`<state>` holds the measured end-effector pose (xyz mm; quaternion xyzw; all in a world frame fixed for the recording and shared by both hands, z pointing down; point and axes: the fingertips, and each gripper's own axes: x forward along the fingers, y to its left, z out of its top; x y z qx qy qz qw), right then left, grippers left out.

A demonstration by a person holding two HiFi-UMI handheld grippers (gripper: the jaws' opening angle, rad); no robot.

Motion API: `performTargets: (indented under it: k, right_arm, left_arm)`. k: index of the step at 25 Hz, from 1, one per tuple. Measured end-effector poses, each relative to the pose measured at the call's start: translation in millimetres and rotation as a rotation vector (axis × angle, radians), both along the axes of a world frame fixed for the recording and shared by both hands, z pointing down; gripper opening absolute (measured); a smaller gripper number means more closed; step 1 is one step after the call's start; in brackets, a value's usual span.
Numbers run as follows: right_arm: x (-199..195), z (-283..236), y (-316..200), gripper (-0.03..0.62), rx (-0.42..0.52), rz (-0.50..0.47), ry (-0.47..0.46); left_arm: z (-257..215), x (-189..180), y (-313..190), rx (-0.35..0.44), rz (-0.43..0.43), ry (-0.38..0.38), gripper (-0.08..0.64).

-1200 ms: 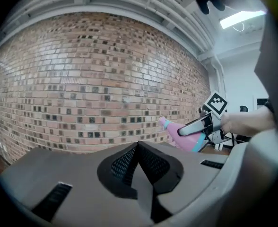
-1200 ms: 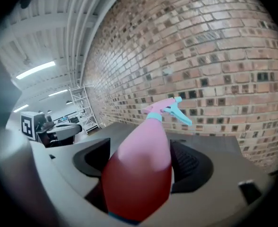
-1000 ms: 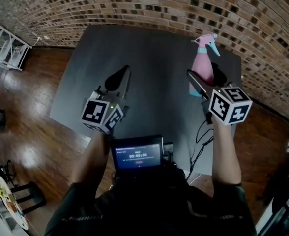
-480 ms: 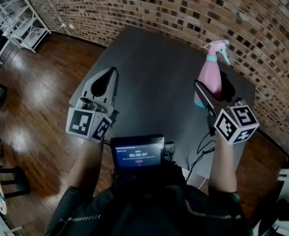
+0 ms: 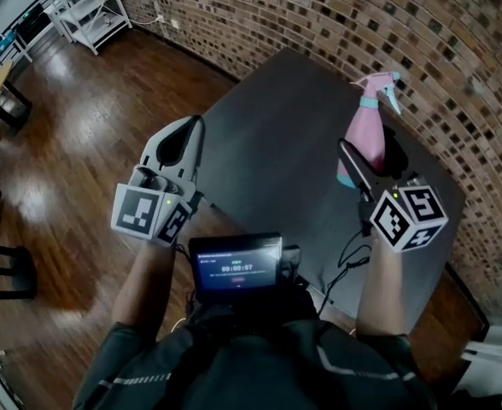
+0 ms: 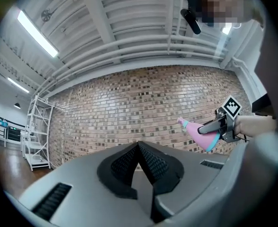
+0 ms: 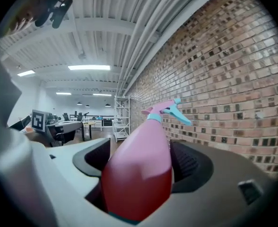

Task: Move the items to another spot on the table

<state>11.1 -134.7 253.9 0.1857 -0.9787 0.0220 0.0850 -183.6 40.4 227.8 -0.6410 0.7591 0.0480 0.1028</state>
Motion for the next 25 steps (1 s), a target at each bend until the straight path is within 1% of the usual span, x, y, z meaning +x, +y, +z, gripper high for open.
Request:
performTargets:
  k: [3,6,8,11,14,17,21,25]
  right_arm:
    - [-34,-4,16,0.403,0.016,-0.026,-0.004]
    - [-62,-6,29,0.403,0.031,-0.035,-0.008]
    - [-79,-5,37,0.403,0.035,-0.034,-0.007]
    - [-101,-4,47,0.403,0.028,-0.027,-0.003]
    - [-120,-8,53,0.403,0.017,-0.025,0.008]
    - [-131,-3,55,0.402,0.027,-0.027,0.029]
    - [-145,5,49,0.400,0.021,-0.014,0.037]
    - [-162,10,40,0.400,0.017,-0.007,0.044]
  left_arm:
    - [0,-29,26,0.005,-0.034,-0.001,-0.002]
    - [-5,-55,46,0.042,-0.062,-0.023,-0.002]
    - [-4,-70,56,0.050,-0.064,-0.025,-0.002]
    - [-3,-90,66,0.034,-0.052,-0.017,-0.002]
    - [-6,-106,68,0.024,-0.037,-0.001,-0.002]
    - [-1,-112,64,0.018,-0.021,-0.001,-0.002]
    - [5,-120,56,0.017,0.006,0.003,-0.002]
    - [9,-137,46,0.006,0.021,0.007,-0.002]
